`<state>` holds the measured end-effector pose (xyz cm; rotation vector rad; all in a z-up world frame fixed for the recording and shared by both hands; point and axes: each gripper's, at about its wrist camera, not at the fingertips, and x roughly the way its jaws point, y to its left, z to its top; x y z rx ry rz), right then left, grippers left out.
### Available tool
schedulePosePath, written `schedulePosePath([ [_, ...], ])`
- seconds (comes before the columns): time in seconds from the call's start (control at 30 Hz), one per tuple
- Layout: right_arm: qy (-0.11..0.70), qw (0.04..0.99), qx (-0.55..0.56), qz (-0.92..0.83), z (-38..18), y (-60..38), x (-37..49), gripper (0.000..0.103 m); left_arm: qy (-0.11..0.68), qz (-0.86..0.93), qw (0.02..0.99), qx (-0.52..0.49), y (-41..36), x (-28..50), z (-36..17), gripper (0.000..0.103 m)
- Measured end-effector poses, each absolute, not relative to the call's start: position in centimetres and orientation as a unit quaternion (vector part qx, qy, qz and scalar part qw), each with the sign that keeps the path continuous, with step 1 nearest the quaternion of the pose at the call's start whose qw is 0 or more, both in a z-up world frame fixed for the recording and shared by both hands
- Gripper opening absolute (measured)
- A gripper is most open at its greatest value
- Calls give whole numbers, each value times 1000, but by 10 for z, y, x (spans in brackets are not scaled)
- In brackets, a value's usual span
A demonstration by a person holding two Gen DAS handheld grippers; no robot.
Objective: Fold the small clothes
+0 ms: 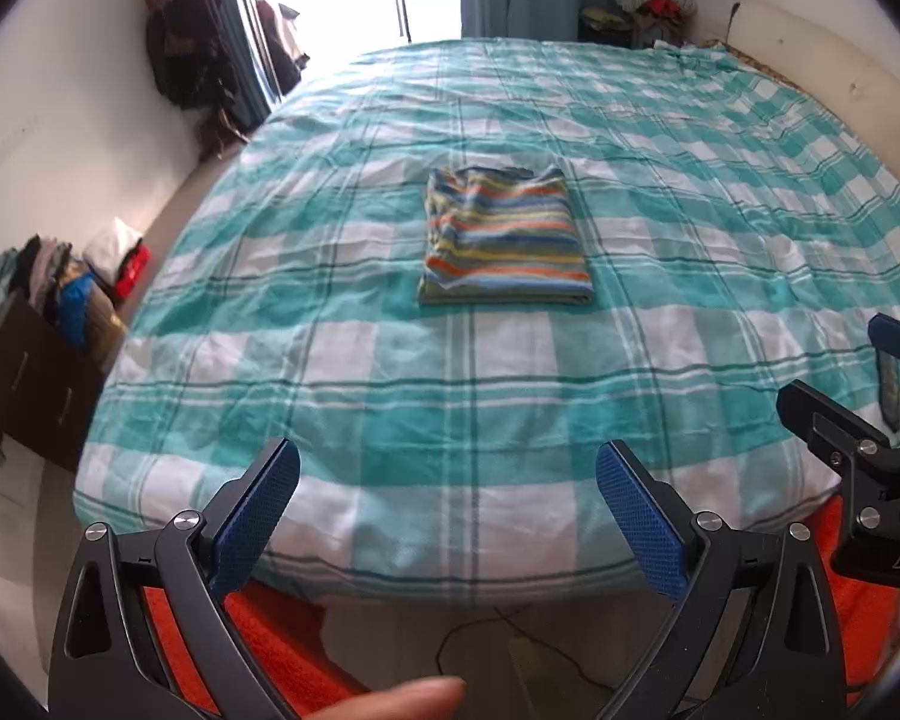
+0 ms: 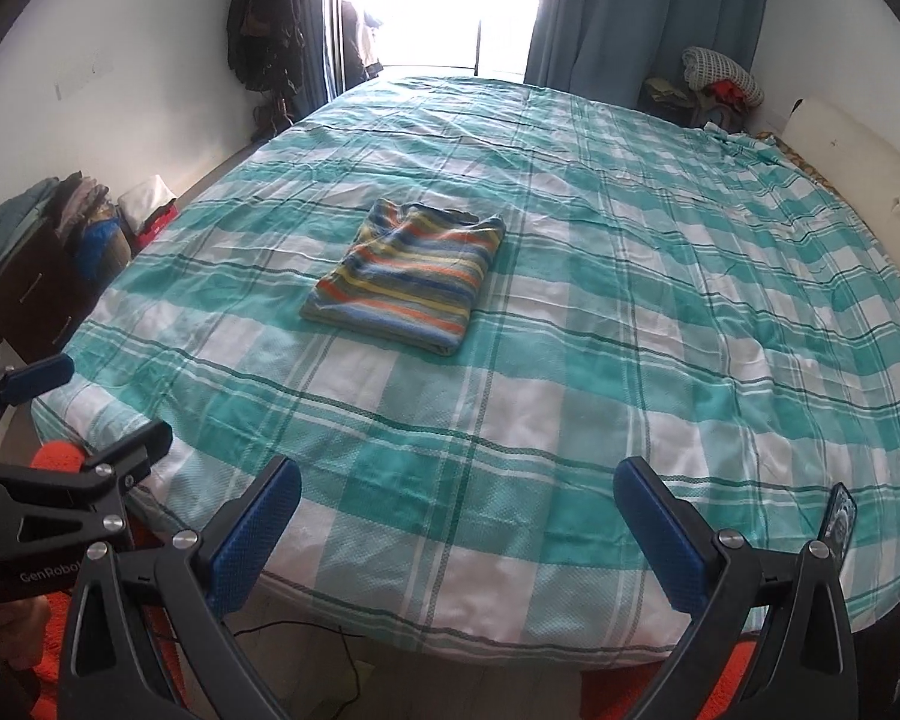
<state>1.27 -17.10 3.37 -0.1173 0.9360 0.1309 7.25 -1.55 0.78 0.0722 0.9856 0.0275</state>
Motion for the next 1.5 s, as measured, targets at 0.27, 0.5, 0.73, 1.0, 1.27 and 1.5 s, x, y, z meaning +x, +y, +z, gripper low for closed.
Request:
schedulePosePath([
  [0.27, 455, 885, -56, 85, 46, -169, 8, 103, 483, 18, 875, 15, -9, 69, 20, 102],
  [0.5, 454, 883, -56, 101, 58, -169, 7, 103, 493, 39, 869, 26, -5, 71, 21, 102],
  [0.73, 464, 877, -54, 112, 58, -168, 11, 103, 498, 40, 865, 45, -6, 75, 21, 102],
  [1.0, 469, 874, -53, 115, 59, -167, 13, 103, 497, 46, 864, 67, -7, 76, 21, 102],
  [1.27, 465, 875, -61, 118, 64, -161, 16, 103, 493, 42, 867, 55, -5, 76, 27, 102],
  [1.5, 465, 875, -63, 117, 64, -160, 16, 103, 480, 49, 873, 63, -6, 73, 33, 102],
])
